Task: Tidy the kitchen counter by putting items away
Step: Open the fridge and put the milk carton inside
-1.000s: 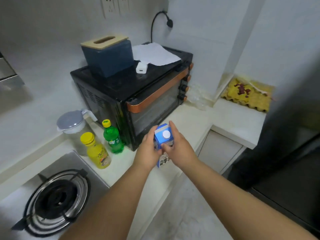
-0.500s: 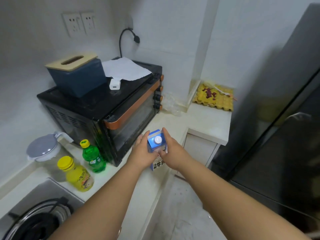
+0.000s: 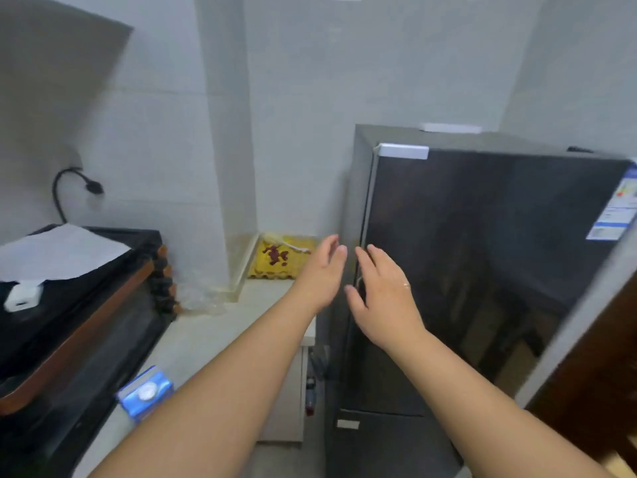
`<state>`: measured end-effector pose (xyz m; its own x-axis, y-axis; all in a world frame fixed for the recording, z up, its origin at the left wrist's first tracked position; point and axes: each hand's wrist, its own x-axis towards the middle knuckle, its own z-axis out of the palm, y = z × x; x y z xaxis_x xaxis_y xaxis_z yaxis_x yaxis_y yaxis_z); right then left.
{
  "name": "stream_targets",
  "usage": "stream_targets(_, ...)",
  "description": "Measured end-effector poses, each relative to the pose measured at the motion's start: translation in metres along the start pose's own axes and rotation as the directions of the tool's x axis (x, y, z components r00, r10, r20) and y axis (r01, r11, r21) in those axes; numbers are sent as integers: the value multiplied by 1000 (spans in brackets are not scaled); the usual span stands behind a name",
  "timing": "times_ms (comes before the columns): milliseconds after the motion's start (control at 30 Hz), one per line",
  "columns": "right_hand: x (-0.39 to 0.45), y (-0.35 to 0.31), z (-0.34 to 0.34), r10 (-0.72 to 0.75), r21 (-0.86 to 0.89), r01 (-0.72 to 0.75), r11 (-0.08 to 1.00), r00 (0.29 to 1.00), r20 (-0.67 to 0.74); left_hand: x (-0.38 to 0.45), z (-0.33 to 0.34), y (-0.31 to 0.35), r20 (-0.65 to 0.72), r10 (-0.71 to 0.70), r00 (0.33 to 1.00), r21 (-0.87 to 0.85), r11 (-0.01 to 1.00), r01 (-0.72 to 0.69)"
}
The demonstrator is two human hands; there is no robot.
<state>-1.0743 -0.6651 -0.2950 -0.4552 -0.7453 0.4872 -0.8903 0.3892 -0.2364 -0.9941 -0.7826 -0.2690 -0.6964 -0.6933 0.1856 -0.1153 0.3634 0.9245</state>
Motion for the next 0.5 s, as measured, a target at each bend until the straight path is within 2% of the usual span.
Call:
stream_targets(67,6,30,-14,15,-40,-16,999,1000,-15,23,36,26,37,27,999,56,998,-29)
stream_targets(167,17,52,-22,-3,-28,3,1000,1000,-11,49,66,46,-2,-5,1000,39,999,6)
stream_targets(400,37,77,-19,-36,42,35,999,999,29,83,88,58,-106,-156,982,-36,988,153)
stream_targets(500,37,83,-16,-47,47,45,998,998,39,84,92,57,-121,-176,977,-96,982,165)
